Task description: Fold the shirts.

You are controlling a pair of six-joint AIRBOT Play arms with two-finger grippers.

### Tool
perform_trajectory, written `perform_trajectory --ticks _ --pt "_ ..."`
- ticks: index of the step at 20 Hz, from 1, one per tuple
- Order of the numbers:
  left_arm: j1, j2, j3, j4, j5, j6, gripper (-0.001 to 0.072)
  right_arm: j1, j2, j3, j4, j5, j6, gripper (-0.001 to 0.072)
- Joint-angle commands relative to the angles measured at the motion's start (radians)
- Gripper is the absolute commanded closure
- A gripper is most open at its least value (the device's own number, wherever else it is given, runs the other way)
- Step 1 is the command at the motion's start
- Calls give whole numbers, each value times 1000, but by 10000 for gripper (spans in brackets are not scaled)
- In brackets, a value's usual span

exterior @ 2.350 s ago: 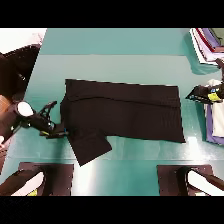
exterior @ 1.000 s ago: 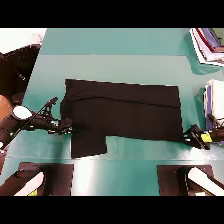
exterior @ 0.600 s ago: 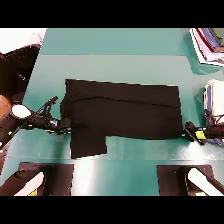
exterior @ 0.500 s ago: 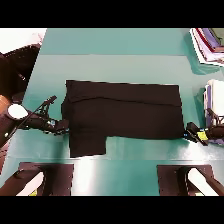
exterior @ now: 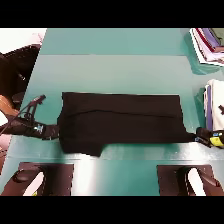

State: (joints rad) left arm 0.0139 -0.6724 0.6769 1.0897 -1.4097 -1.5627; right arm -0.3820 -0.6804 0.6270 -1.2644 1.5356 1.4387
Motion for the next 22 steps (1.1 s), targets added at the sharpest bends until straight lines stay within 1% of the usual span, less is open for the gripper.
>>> perform_trajectory --ticks 1,5,7,11,14,15,16,17,18,19,20,22 --pt "0 -53 84 18 184 32 683 63 -83 135 -11 -27 12 695" --pt "0 -285 186 14 316 130 682 212 -348 299 -9 -159 20 694" --pt "0 -413 241 9 384 166 681 269 -485 393 4 -180 20 693" --pt "0 -620 351 -10 515 168 681 323 -696 550 47 -214 20 692" --pt "0 -692 400 -20 550 167 679 319 -794 640 105 -217 19 692" --pt "0 -697 408 -21 555 164 632 315 -822 670 124 -216 18 690" --pt "0 -697 412 -25 559 163 339 308 -842 694 150 -217 3 652" --pt "0 -697 420 -25 554 152 152 296 -859 714 183 -216 -28 510" --pt "0 -694 433 -24 529 153 165 287 -865 726 223 -209 -55 391" --pt "0 -692 449 -24 492 153 165 269 -864 730 258 -192 -99 374" --pt "0 -690 472 -25 439 154 165 247 -858 730 276 -164 -134 374" --pt "0 -684 497 -28 353 157 166 190 -844 729 267 -98 -167 374"
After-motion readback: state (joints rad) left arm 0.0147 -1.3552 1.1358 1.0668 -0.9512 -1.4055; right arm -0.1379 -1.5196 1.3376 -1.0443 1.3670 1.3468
